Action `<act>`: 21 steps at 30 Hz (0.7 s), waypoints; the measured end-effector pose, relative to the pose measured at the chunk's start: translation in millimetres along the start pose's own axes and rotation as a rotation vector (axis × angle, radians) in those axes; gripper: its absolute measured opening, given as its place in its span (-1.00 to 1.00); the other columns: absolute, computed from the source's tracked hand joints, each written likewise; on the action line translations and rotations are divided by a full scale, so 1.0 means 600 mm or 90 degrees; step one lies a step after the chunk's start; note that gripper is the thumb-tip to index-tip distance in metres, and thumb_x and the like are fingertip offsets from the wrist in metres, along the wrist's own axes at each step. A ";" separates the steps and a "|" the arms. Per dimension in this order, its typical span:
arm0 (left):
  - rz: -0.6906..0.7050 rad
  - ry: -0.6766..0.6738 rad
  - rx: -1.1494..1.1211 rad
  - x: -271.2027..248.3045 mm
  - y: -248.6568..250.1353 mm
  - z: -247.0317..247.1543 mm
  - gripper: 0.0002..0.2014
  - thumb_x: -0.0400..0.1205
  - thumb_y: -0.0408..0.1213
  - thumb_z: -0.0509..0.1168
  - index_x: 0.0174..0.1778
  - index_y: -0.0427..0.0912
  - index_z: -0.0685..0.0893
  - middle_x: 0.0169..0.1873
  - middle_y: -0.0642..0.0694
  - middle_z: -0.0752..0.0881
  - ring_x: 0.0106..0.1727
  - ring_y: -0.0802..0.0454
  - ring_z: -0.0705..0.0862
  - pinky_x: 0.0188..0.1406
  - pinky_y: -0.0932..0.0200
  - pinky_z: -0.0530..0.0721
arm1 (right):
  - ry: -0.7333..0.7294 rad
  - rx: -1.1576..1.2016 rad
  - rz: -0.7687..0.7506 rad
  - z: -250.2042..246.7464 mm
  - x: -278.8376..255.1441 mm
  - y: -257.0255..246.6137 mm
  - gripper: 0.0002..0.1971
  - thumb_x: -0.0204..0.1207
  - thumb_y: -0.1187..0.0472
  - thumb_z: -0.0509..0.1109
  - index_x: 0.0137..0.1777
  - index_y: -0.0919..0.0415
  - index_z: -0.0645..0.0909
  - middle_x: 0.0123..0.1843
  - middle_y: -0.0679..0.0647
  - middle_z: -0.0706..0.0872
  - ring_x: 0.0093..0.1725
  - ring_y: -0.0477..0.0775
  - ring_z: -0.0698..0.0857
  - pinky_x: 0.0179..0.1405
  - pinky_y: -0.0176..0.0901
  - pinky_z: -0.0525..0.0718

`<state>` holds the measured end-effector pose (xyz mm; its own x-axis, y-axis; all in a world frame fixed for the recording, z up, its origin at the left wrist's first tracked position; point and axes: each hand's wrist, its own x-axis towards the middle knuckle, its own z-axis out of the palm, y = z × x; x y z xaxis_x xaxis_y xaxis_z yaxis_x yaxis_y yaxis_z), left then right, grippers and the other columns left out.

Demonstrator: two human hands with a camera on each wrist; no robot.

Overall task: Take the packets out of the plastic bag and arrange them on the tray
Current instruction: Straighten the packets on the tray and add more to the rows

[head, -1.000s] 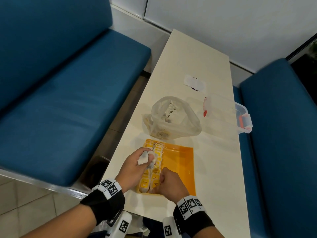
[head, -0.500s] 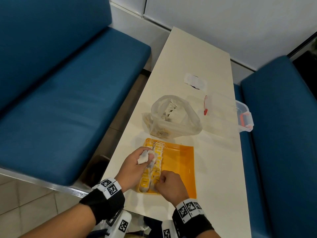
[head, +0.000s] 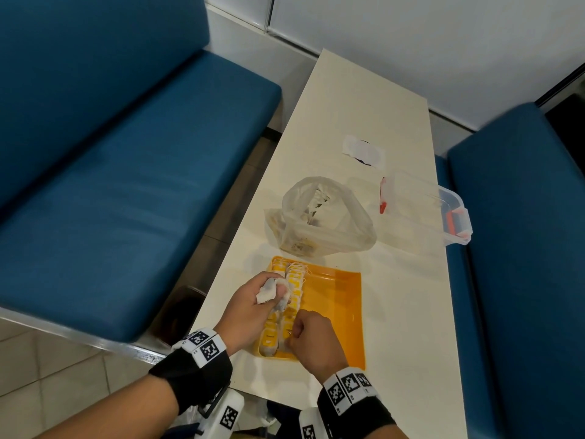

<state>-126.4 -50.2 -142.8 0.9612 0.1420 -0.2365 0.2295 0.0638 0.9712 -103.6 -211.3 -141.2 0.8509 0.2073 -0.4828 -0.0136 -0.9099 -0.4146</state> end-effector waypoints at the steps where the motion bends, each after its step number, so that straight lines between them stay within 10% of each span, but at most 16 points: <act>1: 0.002 -0.001 0.003 0.000 0.002 0.000 -0.91 0.75 -0.07 0.34 0.11 0.11 0.72 -0.04 0.18 0.81 0.04 0.27 0.75 0.02 0.39 0.69 | 0.002 -0.016 -0.008 0.002 0.001 -0.001 -0.75 0.34 0.30 0.47 -0.31 0.02 0.44 -0.14 0.03 0.64 -0.13 0.07 0.59 -0.27 -0.17 0.49; 15: -0.014 -0.010 0.006 0.002 0.013 -0.002 -0.91 0.77 -0.12 0.32 0.13 0.09 0.72 -0.03 0.24 0.80 0.04 0.31 0.75 0.02 0.41 0.68 | -0.008 -0.062 -0.044 0.005 0.006 -0.003 -0.80 0.42 0.16 0.53 -0.08 0.01 0.54 0.05 -0.01 0.51 0.01 0.01 0.55 -0.05 -0.27 0.49; 21: -0.047 -0.022 -0.069 0.003 0.016 -0.006 -0.82 0.77 -0.10 0.30 0.19 -0.03 0.73 0.02 -0.01 0.85 0.10 0.08 0.83 0.23 0.03 0.77 | 0.016 -0.084 -0.056 -0.001 -0.006 -0.003 -0.80 0.50 0.09 0.46 0.10 0.07 0.65 0.14 0.00 0.54 0.09 0.05 0.64 -0.03 -0.20 0.60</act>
<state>-122.7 -45.5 -133.9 0.9473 0.0990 -0.3047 0.2841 0.1801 0.9417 -106.4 -210.8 -138.2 0.8584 0.2812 -0.4291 0.1296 -0.9281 -0.3490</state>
